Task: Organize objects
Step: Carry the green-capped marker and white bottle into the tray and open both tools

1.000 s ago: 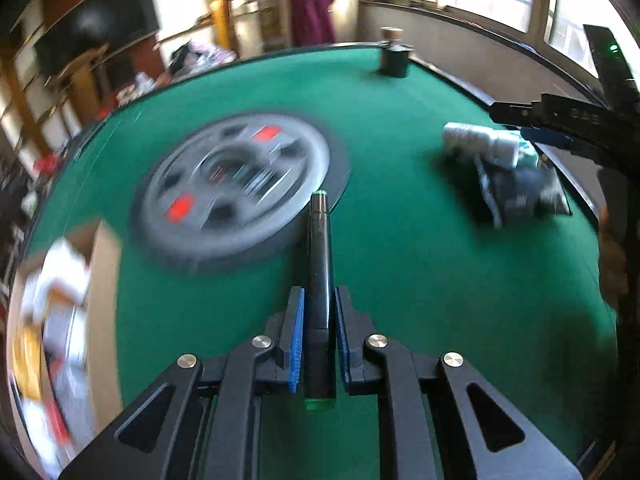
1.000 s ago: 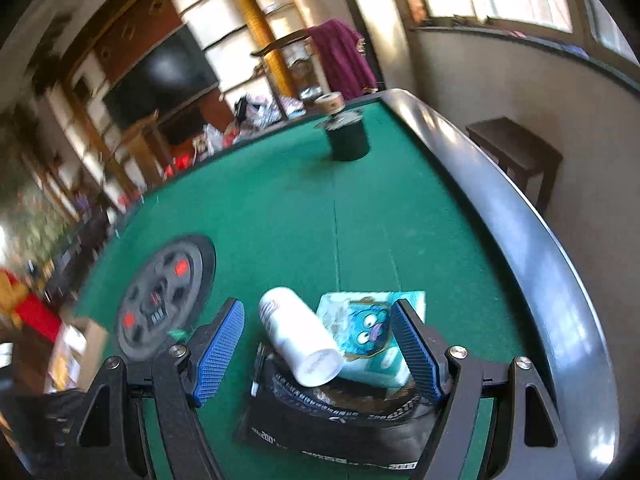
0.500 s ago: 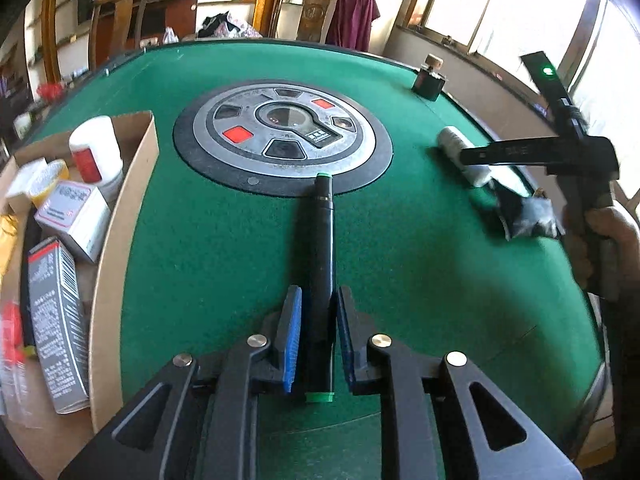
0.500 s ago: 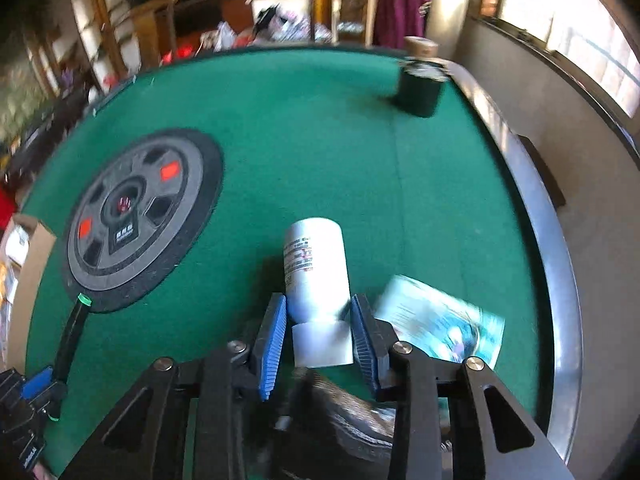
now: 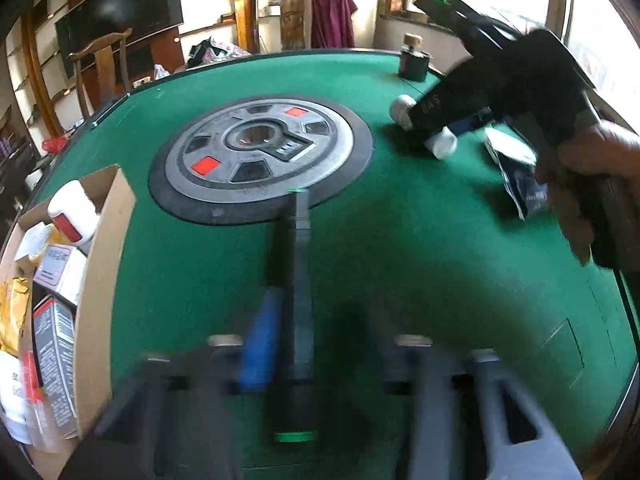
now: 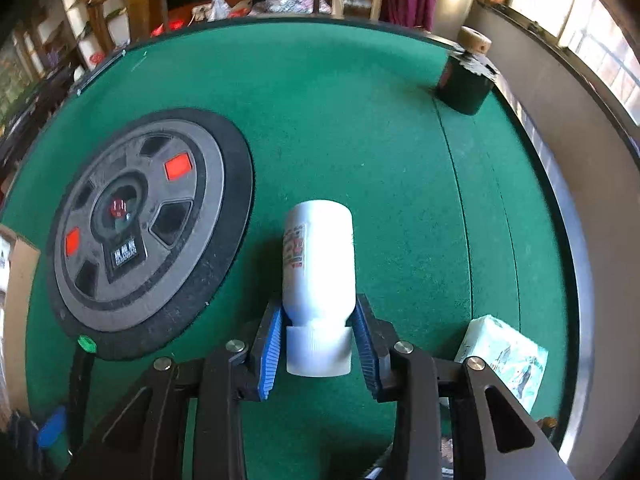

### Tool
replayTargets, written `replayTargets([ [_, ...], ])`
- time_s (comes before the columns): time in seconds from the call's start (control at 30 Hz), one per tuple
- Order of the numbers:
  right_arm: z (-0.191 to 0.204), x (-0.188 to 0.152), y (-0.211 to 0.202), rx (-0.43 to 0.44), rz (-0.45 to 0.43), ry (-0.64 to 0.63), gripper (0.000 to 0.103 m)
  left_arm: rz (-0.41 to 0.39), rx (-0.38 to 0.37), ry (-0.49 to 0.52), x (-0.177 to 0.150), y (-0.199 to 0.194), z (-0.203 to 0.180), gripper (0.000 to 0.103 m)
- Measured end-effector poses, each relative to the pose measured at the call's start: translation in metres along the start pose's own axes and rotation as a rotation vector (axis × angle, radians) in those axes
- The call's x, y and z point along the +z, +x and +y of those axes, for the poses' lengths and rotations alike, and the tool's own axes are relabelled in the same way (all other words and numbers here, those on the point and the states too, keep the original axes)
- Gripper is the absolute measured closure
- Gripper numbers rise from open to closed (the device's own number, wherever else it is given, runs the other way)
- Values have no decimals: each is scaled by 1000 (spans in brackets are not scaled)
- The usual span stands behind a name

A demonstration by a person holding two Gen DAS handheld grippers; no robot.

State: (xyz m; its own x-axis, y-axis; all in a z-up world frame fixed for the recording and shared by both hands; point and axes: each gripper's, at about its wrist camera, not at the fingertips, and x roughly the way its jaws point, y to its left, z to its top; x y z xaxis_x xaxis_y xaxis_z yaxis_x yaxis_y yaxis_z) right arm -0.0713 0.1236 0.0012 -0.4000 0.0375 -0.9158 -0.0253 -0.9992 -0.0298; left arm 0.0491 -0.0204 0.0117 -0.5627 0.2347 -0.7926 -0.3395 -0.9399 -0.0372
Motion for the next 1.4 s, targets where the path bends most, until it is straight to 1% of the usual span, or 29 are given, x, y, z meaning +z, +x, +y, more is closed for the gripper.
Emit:
replayTargets([
  [0.07,-1,-4,-1,28,2,18,67,14,-78,-73,1,-2,15,89],
  [0.1,1,-10,-5,56,4,28,67,7,-106,-101,0,-6,21,89],
  [0.17,-2,-17,-8,116,9,58,67,-25,-122,-132,-4,-16,28,89],
  [0.2,-5,-24,-11,172,12,86,67,-34,-137,-146,-5,-21,31,89],
  [0.4,-7,-66,-23,431,40,185,67,-96,-209,-204,-13,-59,41,89],
  [0.53,5,-83,-35,554,46,196,67,-124,-232,-269,-24,-91,61,89],
  [0.6,21,-91,-47,603,39,177,67,-144,-213,-312,-33,-111,81,89],
  [0.67,43,-97,-58,644,35,151,70,-161,-177,-343,-43,-127,99,89],
  [0.7,50,-96,-65,669,30,131,80,-165,-146,-364,-48,-134,112,89],
  [0.77,77,-95,-77,730,25,84,80,-166,-99,-401,-59,-141,133,89],
  [0.8,91,-95,-82,743,20,56,80,-157,-75,-427,-65,-141,145,89],
  [0.87,120,-94,-90,716,-2,-13,80,-144,-57,-463,-77,-141,161,89],
  [0.93,141,-96,-92,656,-33,-64,80,-136,-47,-472,-88,-141,168,89],
  [0.97,146,-98,-94,599,-67,-85,80,-136,-43,-471,-91,-141,170,89],
  [1.0,149,-101,-97,522,-104,-123,78,-136,-41,-472,-94,-140,175,89],
  [1.03,157,-104,-97,452,-131,-170,74,-135,-43,-475,-96,-138,178,89],
  [1.07,156,-108,-97,420,-138,-203,72,-134,-46,-480,-98,-137,180,89],
  [1.1,159,-111,-95,419,-136,-222,70,-133,-51,-488,-99,-136,183,89],
  [1.17,160,-117,-92,446,-126,-243,68,-136,-65,-503,-100,-134,186,89],
  [1.2,170,-119,-88,451,-117,-272,67,-136,-67,-505,-102,-133,187,89],
  [1.27,182,-124,-82,426,-109,-313,67,-133,-67,-502,-103,-132,186,89],
  [1.33,198,-128,-72,351,-100,-357,64,-128,-67,-499,-104,-130,184,89],
  [1.4,206,-127,-67,335,-88,-371,65,-126,-68,-505,-106,-130,185,89],
])
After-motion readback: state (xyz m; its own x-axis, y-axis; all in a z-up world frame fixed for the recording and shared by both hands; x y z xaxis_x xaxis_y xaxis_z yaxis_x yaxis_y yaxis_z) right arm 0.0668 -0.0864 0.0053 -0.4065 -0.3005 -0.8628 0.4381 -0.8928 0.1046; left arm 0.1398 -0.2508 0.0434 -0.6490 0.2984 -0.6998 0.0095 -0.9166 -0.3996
